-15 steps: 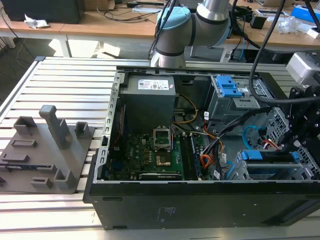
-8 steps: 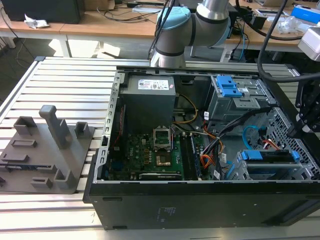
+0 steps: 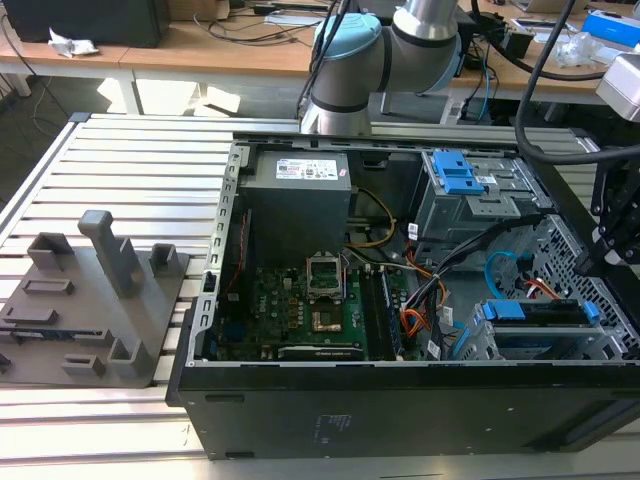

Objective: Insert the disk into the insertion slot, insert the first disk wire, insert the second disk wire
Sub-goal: 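Insert the first disk wire, then insert the second disk wire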

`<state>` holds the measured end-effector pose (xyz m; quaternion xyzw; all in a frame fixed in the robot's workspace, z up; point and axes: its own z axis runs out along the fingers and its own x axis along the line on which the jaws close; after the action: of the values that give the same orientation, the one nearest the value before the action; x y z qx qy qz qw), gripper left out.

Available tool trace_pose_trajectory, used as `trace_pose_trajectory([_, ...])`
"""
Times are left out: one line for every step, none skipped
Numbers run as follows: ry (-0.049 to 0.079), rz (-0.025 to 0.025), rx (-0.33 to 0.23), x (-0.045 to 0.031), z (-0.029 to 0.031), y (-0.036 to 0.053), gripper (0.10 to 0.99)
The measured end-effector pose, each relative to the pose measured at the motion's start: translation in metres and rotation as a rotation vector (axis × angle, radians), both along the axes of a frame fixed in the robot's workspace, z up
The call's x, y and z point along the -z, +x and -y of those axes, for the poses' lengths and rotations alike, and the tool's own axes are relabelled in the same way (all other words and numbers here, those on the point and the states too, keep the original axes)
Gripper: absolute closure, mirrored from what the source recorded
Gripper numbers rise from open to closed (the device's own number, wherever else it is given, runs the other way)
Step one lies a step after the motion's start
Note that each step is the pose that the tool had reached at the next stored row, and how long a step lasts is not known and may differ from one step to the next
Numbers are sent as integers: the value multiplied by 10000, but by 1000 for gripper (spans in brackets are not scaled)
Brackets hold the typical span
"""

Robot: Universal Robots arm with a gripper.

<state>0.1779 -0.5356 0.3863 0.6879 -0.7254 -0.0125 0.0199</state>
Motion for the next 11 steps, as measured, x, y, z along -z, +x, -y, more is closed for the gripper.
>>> trace_pose_trajectory([0,0,0,0,0,0,980])
trace_pose_trajectory([0,0,0,0,0,0,980])
trace_pose_trajectory([0,0,0,-1,0,0,980])
trace_pose_trajectory([0,0,0,-2,0,0,980])
trace_pose_trajectory([0,0,0,-2,0,0,973])
trace_pose_trajectory([0,0,0,-2,0,0,914])
trace_pose_trajectory([0,0,0,-2,0,0,788])
trace_pose_trajectory([0,0,0,-3,0,0,725])
trace_pose_trajectory([0,0,0,-3,0,0,725])
trace_pose_trajectory([0,0,0,-3,0,0,725])
trace_pose_trajectory([-3,0,0,-5,-1,-19,725])
